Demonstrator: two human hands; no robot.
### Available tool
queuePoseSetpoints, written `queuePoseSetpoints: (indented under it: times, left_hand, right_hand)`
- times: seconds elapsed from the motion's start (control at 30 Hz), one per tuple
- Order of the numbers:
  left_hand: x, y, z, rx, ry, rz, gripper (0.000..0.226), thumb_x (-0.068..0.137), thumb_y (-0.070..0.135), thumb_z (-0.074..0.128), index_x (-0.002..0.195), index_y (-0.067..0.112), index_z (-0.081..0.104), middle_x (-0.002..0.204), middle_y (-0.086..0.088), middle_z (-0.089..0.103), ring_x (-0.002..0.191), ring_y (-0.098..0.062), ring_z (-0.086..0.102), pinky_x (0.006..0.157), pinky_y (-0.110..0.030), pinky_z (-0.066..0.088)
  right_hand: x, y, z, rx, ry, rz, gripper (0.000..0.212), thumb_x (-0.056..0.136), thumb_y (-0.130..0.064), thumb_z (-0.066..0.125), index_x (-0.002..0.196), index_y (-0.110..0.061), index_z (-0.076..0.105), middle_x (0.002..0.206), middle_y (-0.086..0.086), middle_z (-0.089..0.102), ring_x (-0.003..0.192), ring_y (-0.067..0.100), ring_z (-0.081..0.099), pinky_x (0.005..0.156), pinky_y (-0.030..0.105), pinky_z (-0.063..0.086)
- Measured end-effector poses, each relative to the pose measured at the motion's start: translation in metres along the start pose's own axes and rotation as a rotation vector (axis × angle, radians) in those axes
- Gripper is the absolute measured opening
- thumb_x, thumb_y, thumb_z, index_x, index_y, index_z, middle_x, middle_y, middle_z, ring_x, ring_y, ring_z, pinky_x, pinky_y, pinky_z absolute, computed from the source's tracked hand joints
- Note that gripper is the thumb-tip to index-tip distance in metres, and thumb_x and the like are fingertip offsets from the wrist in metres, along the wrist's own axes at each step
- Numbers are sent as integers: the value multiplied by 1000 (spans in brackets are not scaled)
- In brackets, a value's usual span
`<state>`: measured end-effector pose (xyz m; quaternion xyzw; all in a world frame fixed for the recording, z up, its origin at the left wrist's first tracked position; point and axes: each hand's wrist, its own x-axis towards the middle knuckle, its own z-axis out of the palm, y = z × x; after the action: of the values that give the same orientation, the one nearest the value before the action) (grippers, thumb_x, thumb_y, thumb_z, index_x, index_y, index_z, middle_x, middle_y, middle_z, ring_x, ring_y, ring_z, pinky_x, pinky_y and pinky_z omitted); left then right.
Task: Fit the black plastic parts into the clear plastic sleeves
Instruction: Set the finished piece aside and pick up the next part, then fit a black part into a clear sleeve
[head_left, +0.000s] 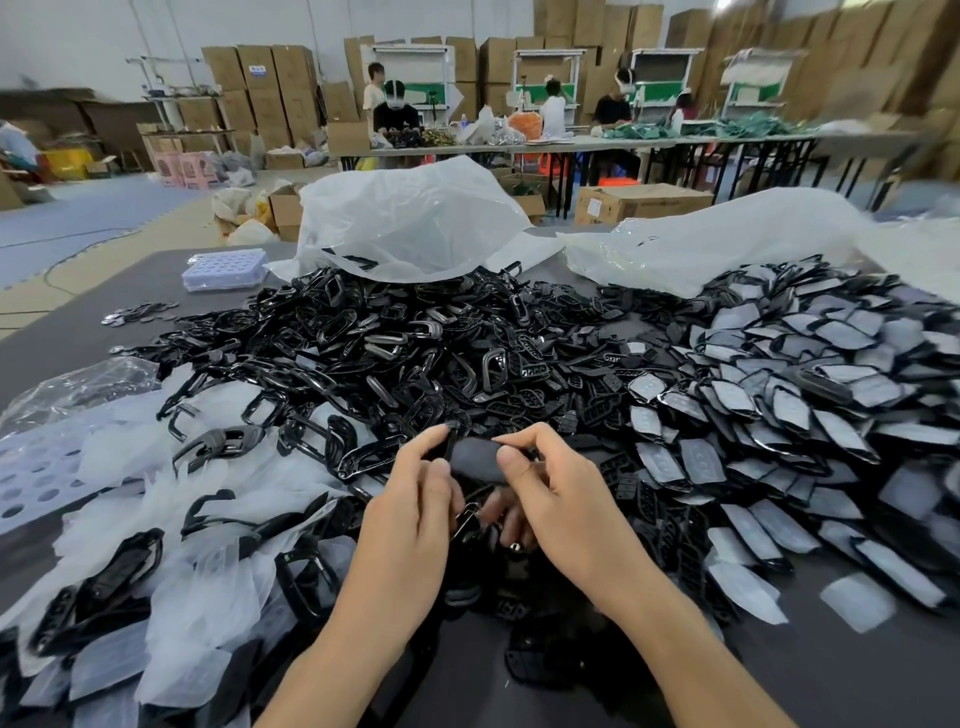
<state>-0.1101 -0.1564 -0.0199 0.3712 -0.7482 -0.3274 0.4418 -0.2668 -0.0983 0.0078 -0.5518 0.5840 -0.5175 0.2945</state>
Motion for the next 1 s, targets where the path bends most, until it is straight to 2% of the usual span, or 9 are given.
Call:
queuePoseSetpoints:
  times: [0.13, 0.23, 0.3, 0.47, 0.53, 0.67, 0.73, 0.8, 1.0]
  left_hand:
    - [-4, 2, -2, -15, -20, 16, 35, 99, 50, 33, 133, 53, 39, 89, 9, 64, 68, -18, 59, 60, -27, 47]
    - [-7, 3, -1, 27, -66, 48, 44, 95, 56, 30, 137, 47, 40, 87, 10, 62, 67, -18, 58, 61, -27, 47]
    - [-8, 7, -3, 54, -109, 40, 50, 91, 60, 27, 138, 46, 39, 84, 10, 61, 62, -14, 55, 58, -26, 45]
    - [-12, 25, -4, 299, -223, 169, 43, 95, 65, 24, 136, 52, 34, 101, 27, 55, 88, 4, 55, 75, -10, 42]
    - [-21, 31, 2, 463, -320, 307, 49, 96, 62, 37, 141, 44, 38, 115, 30, 50, 108, 3, 49, 94, -14, 39]
    - [-30, 21, 12, 762, -263, 466, 56, 80, 52, 51, 125, 23, 67, 123, 0, 65, 116, -22, 64, 107, -39, 35]
    - [-23, 10, 2, 913, -145, 364, 58, 81, 51, 46, 122, 16, 70, 127, -10, 65, 121, -32, 62, 109, -51, 31]
    - [-11, 1, -13, 1011, -45, 206, 65, 84, 54, 41, 127, 12, 66, 134, -20, 59, 129, -42, 53, 112, -59, 28]
    - [23, -7, -28, 1053, 70, -35, 55, 88, 49, 61, 125, 9, 65, 122, -22, 64, 111, -42, 59, 97, -55, 44]
  right_hand:
    - [23, -11, -58, 261, 514, -8, 10, 108, -26, 45, 115, -28, 53, 78, 6, 76, 54, 15, 67, 48, 19, 49]
    - [38, -17, -114, 384, 913, 50, 57, 106, -33, 50, 156, -23, 23, 89, 6, 76, 58, 12, 69, 51, 22, 52]
    - [33, -14, -128, 379, 996, 125, 77, 105, -33, 51, 162, -24, 1, 96, 7, 73, 60, 12, 69, 54, 24, 52]
    - [10, -3, -86, 160, 754, 96, 64, 103, -21, 47, 158, -38, 19, 93, -9, 78, 69, 12, 74, 57, 18, 54]
    - [11, -3, -57, 40, 607, 63, 57, 103, -22, 47, 154, -40, 28, 96, -18, 76, 73, 7, 73, 60, 14, 54]
    - [21, 3, -1, -226, 277, -22, 45, 105, -29, 47, 149, -38, 42, 120, -19, 67, 86, -5, 64, 76, 13, 51]
    - [24, 14, 17, -475, 137, -43, 46, 106, -32, 45, 152, -34, 41, 141, -12, 57, 128, 2, 51, 109, 21, 38]
    - [26, 23, 26, -747, 41, -32, 48, 108, -40, 39, 155, -31, 37, 158, -6, 42, 147, 13, 32, 121, 29, 23]
    - [22, 29, 21, -820, 29, -82, 41, 107, -40, 38, 146, -34, 47, 148, -17, 49, 140, 7, 33, 116, 26, 25]
